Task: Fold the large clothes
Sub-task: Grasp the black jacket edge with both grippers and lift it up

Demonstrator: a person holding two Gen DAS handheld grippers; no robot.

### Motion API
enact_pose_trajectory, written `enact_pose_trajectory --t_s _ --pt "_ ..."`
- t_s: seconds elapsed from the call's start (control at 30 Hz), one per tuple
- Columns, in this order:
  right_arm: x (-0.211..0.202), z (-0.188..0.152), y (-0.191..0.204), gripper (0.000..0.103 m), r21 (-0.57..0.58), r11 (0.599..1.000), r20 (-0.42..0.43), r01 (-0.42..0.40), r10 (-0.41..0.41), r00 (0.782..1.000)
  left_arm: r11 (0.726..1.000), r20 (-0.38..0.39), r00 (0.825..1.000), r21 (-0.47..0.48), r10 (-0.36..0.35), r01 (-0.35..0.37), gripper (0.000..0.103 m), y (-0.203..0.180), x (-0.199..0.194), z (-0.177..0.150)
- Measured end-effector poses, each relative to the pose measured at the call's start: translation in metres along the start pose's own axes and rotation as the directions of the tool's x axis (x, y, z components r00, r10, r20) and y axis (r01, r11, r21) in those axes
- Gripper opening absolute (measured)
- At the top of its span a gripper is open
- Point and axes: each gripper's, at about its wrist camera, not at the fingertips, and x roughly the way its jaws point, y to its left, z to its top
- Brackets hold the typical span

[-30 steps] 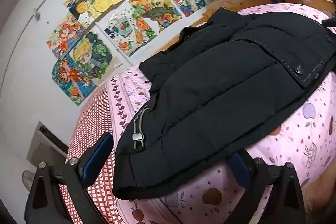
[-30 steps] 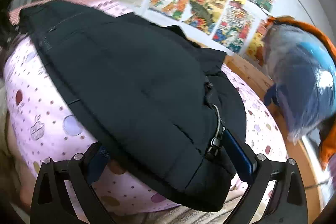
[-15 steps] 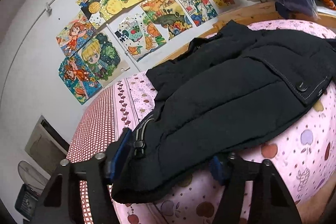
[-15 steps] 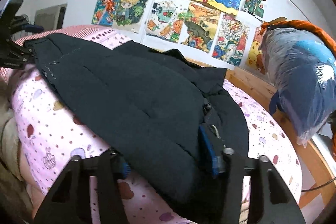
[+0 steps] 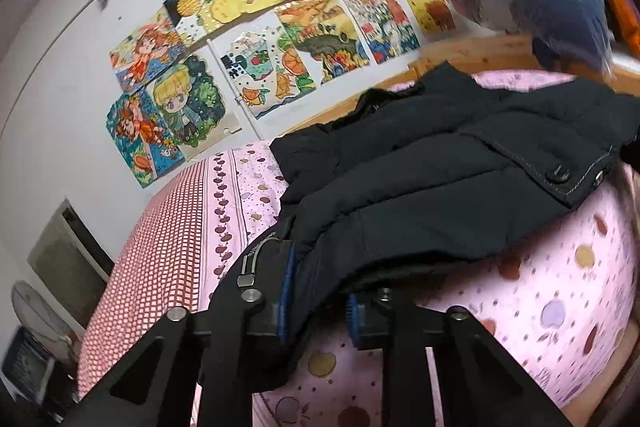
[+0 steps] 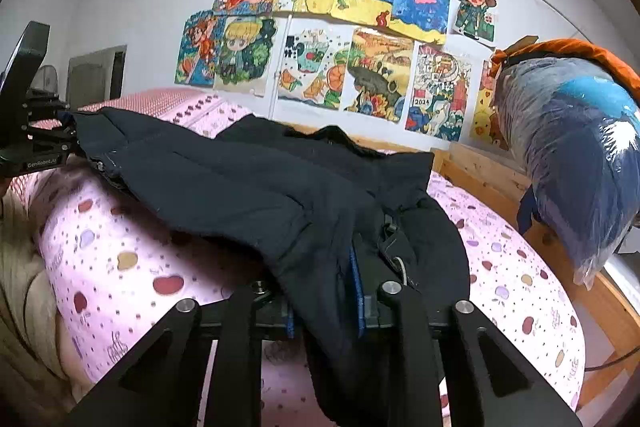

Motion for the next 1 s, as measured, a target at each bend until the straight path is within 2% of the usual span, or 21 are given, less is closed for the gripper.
enact_pose_trajectory --t_s 0.23,0.37,0.5,0.63,0.77,1.0 --pt "-0.004 0.018 -0.002 0.011 0.045 0.999 0.043 0.009 -0.011 0.999 0.989 0.074 0.997 -0.148 -0.005 0.016 0.012 0.011 -0.009 0.003" --pt "-0.012 0.025 -0.006 0.009 0.066 0.998 0.061 0.004 -0.008 0.998 0.987 0.108 0.994 -0.16 0.001 0.017 0.01 0.013 -0.021 0.005" --pt "-0.028 0.027 -0.005 0.008 0.022 1.0 0.086 0.015 -0.017 0.996 0.99 0.13 0.992 -0.143 0.004 0.015 0.009 0.013 -0.04 0.007" --pt "-0.048 0.033 -0.004 0.008 0.012 1.0 0.108 0.012 -0.013 0.994 0.988 0.117 0.993 -0.152 -0.021 0.039 0.009 0.019 -0.059 0.015" --pt "-0.066 0.047 -0.013 0.008 0.058 0.997 0.123 -0.054 0.047 0.991 0.98 0.089 0.992 -0.165 -0.094 0.108 0.009 0.034 -0.071 0.027" --pt "-0.064 0.076 -0.035 0.008 0.09 0.988 0.147 -0.127 0.113 0.983 0.976 0.071 0.992 -0.184 -0.104 0.116 0.009 0.048 -0.066 0.056"
